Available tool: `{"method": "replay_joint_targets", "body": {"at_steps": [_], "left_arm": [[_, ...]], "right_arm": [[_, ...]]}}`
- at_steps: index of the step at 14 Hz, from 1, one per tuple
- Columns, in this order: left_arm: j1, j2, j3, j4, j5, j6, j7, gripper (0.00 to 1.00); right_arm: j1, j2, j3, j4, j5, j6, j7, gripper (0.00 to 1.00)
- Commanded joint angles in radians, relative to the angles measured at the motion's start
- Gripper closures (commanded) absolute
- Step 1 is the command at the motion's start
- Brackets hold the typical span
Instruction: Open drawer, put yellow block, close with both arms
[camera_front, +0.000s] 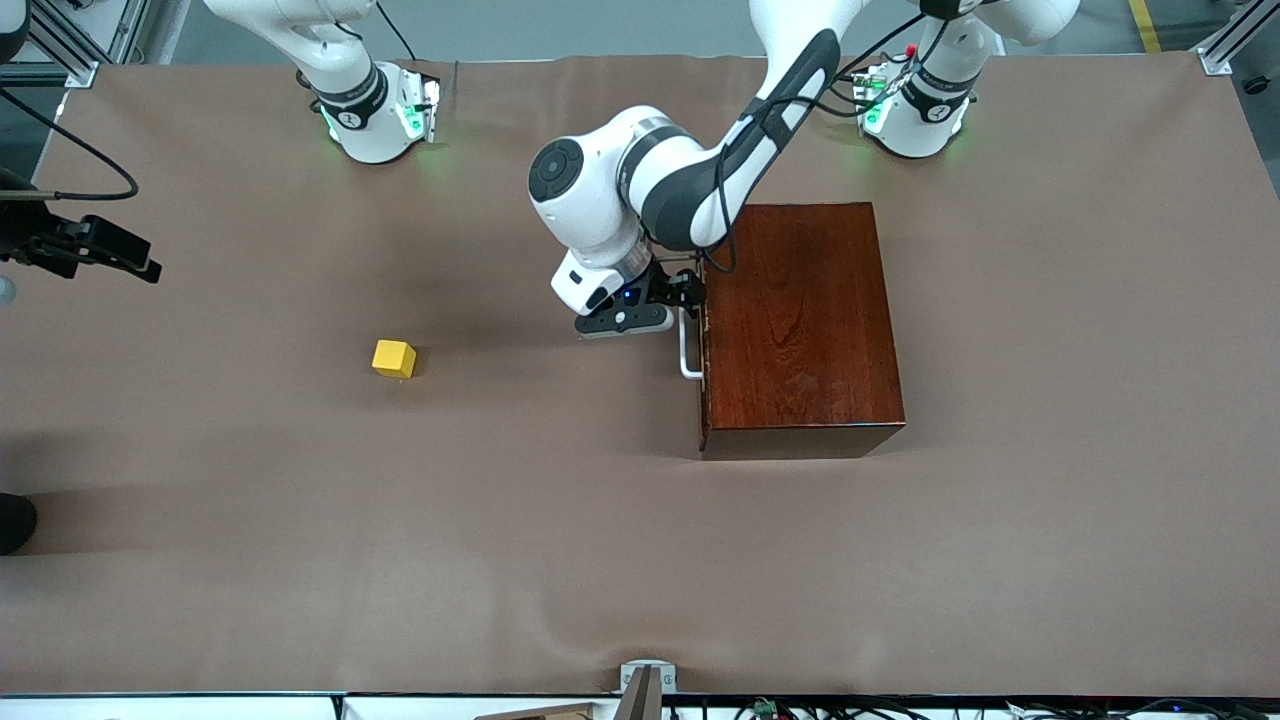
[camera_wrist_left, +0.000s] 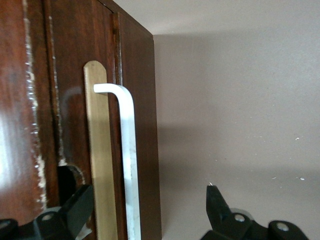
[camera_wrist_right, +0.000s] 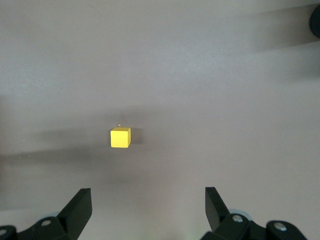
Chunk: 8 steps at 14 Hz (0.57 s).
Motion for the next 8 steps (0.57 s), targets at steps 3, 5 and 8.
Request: {"method": "replay_joint_targets", "body": {"at_steps": [3,5,8], "left_arm": [[-0.012,0.049,0.013,0.038,0.025,0.035,0.013,0.0],[-0.011,0.051,0.01,0.032,0.021,0.032,0.016,0.0],[-0.011,0.069,0.008,0.032,0.013,0.031,0.011,0.0]], "right_arm": [[-0.004,0.003,0.004,0.014,-0.004,-0.015,-0.007,0.0],[-0.006,0.003,0.004,0.014,-0.004,-0.021,-0.007,0.0],[-0.006,0.001,0.004,0.016,-0.004,-0.024,-0.007,0.0]]}}
